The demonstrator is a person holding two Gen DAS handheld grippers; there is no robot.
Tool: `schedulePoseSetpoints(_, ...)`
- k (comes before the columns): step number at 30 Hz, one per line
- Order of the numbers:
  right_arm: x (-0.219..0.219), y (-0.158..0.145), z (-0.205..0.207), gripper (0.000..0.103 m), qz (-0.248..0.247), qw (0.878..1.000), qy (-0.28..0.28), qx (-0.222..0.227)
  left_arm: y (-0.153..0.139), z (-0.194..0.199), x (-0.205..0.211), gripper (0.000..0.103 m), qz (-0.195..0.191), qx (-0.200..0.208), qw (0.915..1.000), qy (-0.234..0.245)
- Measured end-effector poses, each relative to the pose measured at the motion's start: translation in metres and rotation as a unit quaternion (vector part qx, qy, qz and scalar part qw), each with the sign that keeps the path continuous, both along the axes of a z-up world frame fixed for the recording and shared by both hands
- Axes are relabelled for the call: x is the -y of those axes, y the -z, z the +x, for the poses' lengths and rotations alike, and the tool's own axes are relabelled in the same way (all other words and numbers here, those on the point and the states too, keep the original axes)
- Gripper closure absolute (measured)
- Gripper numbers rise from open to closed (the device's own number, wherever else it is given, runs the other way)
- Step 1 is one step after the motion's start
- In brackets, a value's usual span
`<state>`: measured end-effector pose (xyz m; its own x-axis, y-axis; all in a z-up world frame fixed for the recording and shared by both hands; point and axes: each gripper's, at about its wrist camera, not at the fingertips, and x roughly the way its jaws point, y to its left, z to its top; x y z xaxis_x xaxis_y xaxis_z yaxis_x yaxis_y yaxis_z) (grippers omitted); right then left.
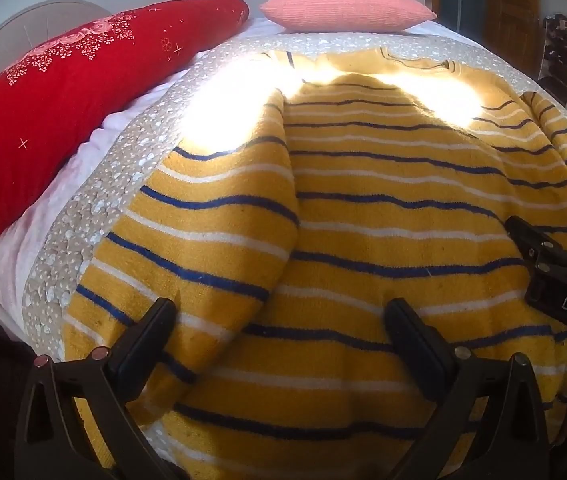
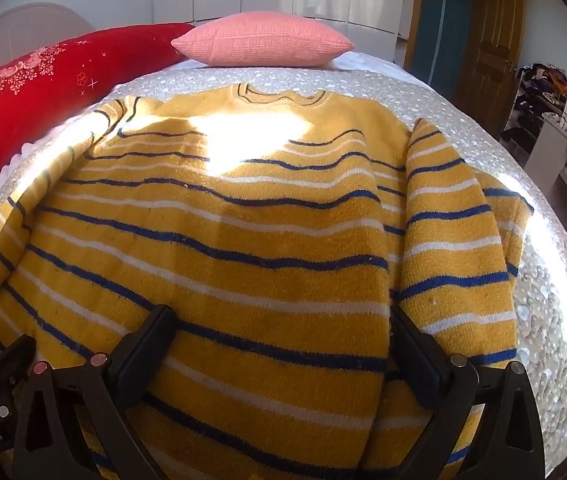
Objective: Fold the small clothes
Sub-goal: 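Lift the yellow striped sweater with both grippers and lay it flat on the bed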
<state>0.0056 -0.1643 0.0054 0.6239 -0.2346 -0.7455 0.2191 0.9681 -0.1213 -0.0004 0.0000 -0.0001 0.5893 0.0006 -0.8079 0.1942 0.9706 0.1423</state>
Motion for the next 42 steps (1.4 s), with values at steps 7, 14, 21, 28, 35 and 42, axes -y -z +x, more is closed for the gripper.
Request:
schedulePoseSetpoints(7, 0.001, -0.002, -0.002, 0.000, -0.001, 1.000, -0.001, -0.001, 0.001, 0.000, -0.003, 0.000, -0.010, 0.008, 0.9999, 0.001)
schedulePoseSetpoints(14, -0.003, 0.001, -0.005, 0.000, -0.007, 1.000, 0.002, 0.010, 0.001, -0.003, -0.005, 0.000, -0.011, 0.012, 0.9998, 0.004)
schedulePoseSetpoints(21, 0.003, -0.002, 0.012, 0.000, 0.022, 0.998, 0.008, -0.060, 0.000, 0.001, -0.007, 0.000, -0.017, 0.007, 0.9996, 0.021)
schedulePoseSetpoints(28, 0.001, -0.001, 0.012, 0.000, 0.018, 0.998, 0.008, -0.054, -0.024, -0.018, -0.018, 0.000, -0.072, 0.012, 0.9971, 0.019)
schedulePoseSetpoints(35, -0.006, -0.031, -0.016, 0.001, 0.011, 0.998, 0.055, -0.011, -0.078, -0.064, -0.021, 0.000, -0.107, 0.097, 0.9881, 0.054)
schedulePoseSetpoints(42, -0.024, -0.141, -0.086, 0.000, -0.029, 0.984, 0.038, 0.169, -0.130, -0.084, -0.043, 0.000, -0.114, 0.154, 0.9802, 0.051)
